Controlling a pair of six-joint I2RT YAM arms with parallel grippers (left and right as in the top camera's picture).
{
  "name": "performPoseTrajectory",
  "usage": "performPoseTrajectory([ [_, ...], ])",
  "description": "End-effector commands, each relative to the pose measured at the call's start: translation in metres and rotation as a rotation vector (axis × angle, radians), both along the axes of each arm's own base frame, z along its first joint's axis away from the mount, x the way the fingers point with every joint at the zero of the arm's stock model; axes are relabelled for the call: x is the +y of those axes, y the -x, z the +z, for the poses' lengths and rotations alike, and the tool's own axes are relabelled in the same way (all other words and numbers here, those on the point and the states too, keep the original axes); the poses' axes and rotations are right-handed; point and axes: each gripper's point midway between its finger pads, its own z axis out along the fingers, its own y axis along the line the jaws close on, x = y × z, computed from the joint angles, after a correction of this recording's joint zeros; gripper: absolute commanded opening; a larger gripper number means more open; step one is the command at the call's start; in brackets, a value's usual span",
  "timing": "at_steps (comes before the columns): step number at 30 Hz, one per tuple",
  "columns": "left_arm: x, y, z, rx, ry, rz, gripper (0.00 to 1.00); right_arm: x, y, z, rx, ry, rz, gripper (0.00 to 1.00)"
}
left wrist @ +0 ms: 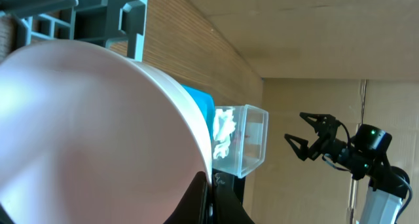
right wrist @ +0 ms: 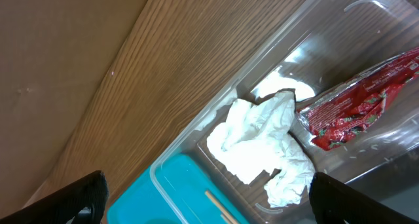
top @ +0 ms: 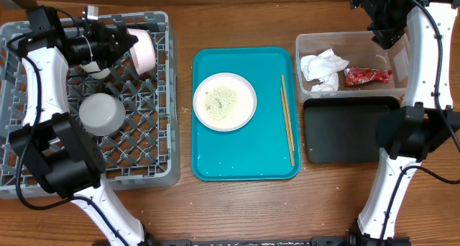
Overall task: Sort waste into correct bins and load items into the dishwasher
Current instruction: 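Carry the pink bowl to the grey rack and set it down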
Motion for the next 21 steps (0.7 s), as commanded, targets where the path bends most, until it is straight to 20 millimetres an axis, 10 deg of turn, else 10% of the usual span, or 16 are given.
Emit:
performPoseTrajectory([
  [1,0.014,0.001,-0.018,0.063,-0.068,0.051,0.04,-0.002,0.0,0.026,-0.061,0.007,-0.005,1.0],
  [14,0.044,0.014,-0.035,0.169,-0.124,0.133,0.22,-0.002,0.0,0.026,-0.061,0.007,-0.005,1.0],
  [21,0.057,0.021,-0.043,0.201,-0.175,0.159,0.49,-0.002,0.0,0.026,-0.061,0.007,-0.005,1.0],
])
